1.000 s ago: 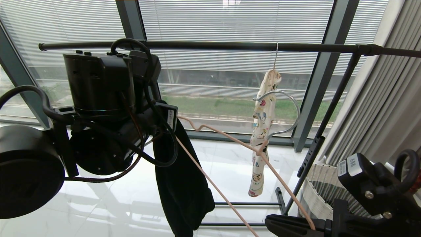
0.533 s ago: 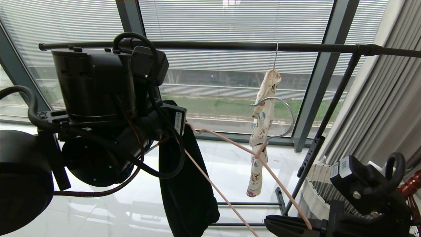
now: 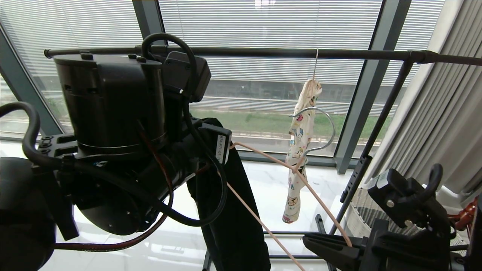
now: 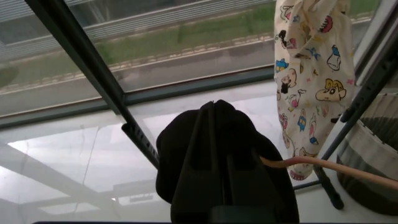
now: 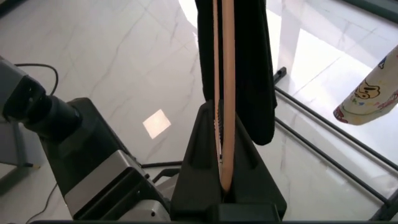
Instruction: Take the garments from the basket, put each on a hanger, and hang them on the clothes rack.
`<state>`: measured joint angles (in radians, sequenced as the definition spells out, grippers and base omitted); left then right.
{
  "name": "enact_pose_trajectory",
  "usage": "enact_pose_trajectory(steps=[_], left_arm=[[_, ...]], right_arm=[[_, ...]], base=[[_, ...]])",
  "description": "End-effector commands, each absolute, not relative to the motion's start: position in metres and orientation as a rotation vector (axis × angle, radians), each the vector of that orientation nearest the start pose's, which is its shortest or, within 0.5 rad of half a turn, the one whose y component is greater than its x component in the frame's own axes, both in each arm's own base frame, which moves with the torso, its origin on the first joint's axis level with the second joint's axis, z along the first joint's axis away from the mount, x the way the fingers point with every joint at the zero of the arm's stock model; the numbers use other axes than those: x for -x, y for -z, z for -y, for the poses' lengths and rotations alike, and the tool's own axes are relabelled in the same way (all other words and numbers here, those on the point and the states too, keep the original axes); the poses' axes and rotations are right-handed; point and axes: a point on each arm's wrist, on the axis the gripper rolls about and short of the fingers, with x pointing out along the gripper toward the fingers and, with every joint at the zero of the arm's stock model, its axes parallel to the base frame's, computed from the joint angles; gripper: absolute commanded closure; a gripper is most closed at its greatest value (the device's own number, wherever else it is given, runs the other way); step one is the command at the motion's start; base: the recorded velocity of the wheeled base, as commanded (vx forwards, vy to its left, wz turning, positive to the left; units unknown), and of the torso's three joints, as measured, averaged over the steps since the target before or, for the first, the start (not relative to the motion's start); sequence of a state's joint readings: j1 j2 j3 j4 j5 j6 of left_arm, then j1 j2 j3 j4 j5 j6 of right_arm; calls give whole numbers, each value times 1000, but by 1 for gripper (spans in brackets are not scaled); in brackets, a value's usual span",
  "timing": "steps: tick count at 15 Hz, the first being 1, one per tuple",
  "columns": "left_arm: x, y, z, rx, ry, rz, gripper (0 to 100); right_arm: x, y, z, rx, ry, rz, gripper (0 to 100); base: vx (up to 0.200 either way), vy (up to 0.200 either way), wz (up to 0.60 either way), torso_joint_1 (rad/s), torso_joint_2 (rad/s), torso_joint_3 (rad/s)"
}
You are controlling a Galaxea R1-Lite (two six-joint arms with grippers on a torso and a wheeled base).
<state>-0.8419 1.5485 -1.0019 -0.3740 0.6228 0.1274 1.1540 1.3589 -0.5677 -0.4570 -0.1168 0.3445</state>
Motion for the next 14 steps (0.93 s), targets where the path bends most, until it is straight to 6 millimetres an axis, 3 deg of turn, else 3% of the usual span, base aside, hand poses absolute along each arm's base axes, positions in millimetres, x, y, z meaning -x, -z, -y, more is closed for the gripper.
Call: enact_pose_trajectory(steps=[1,6,14], left_arm=[[-193,-259,200,-224,233,-110,100],[-173,-254,223,-165,334,-126,100],[-155,-268,234,-76,404,-108,100]], right_arm=[[-95,-187,-195,-104,-938,-461,100],[-110,-194,-222,-116,-933,-450,100],[-124,-190,-251,-131,-950,-436,100]], base=[[0,0,0,0,0,0],[0,0,0,0,0,0],[0,0,0,0,0,0]])
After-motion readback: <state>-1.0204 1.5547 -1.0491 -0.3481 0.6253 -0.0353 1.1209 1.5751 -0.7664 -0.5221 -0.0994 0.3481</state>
